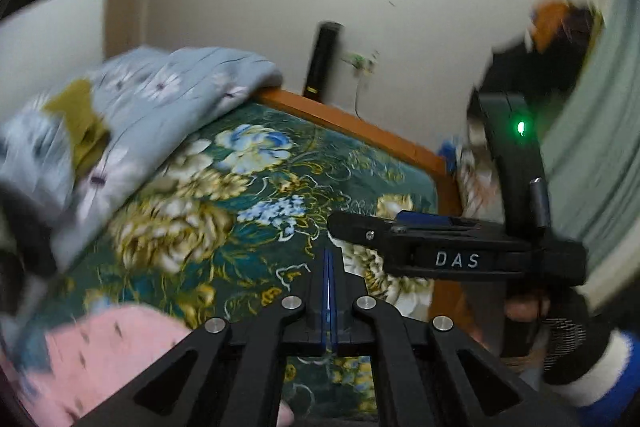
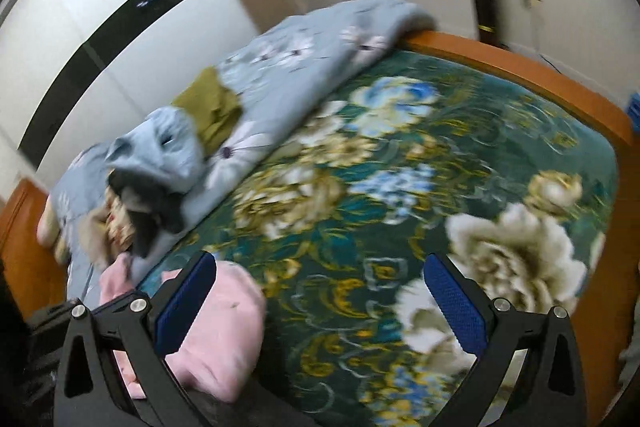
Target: Fold clothes
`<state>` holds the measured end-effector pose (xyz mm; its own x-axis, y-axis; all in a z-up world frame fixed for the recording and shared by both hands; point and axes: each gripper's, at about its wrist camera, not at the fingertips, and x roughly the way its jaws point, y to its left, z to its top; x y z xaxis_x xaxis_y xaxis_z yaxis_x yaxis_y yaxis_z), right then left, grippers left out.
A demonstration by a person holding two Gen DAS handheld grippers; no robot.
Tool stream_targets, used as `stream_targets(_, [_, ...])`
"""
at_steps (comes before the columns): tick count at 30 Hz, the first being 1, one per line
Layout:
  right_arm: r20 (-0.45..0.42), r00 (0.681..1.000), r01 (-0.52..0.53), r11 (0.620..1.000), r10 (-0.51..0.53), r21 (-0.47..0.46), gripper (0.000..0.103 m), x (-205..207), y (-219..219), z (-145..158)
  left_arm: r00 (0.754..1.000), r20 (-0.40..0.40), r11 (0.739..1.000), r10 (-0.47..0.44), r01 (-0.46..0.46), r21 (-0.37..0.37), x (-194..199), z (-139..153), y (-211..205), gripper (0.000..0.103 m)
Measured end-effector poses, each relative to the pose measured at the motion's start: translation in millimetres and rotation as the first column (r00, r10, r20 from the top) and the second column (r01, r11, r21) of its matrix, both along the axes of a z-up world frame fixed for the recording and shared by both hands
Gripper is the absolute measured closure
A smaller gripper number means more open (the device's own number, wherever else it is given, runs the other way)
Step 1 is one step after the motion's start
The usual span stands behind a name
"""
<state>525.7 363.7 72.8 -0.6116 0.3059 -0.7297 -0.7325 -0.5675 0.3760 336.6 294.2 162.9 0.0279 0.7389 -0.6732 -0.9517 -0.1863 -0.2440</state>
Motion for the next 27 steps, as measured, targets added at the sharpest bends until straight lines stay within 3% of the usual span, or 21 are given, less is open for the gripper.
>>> stream_targets(3, [-0.005,1.000,0.024,1.000,-0.024,-0.011,0.000,18,5,-5,0.998,0.038,0.999,0.042,-0.041,-0.025,-4,-8,1,0.103])
stream_targets(6, [0.019,0.999,-0.025,1.000,0.026,-0.009,0.000,11,1,-12,0.981,0.071,0.984,0.179,-0.177,-0.031,-34,-14,-17,0.102])
stream_targets(10, [0.041,0.982,-0.186,0.983,0.186,-0.012,0.000,-29,-17,-19,0.912,0.063,0.914,0.404,-0.405,-0.011,-84,-10,-89,0.102])
stream_targets(12, [0.048,0.950,-0.310,0.951,0.309,-0.004,0.000,-63,-37,-19,0.848,0.033,0.849,0.529,-0.529,-0.019,-107,-10,-139,0.100])
stream_targets(14, [0.076,0.887,-0.459,0.888,0.456,0.020,0.000,-105,-68,-19,0.766,0.015,0.766,0.643,-0.642,-0.036,-125,-13,-193,0.094])
stream_targets(16, [0.139,0.792,-0.604,0.796,0.594,0.040,0.000,-149,-107,-21,0.670,0.007,0.669,0.742,-0.741,-0.057,-139,-19,-249,0.076])
stream_targets(18, [0.185,0.708,-0.699,0.713,0.681,0.050,0.000,-182,-142,-27,0.565,0.030,0.565,0.824,-0.821,-0.079,-147,-30,-307,0.065])
stream_targets(20, [0.233,0.632,-0.765,0.642,0.739,0.041,0.000,-218,-179,-39,0.454,0.044,0.456,0.890,-0.884,-0.105,-144,-40,-369,0.064])
stream_targets(23, [0.283,0.518,-0.842,0.540,0.807,0.000,0.000,-267,-229,-64,0.354,0.030,0.354,0.935,-0.925,-0.139,-130,-52,-426,0.061])
stream_targets(27, [0.425,0.427,-0.865,0.497,0.798,-0.065,0.000,-311,-268,-115,0.258,0.020,0.257,0.966,-0.949,-0.180,-103,-63,-489,0.057])
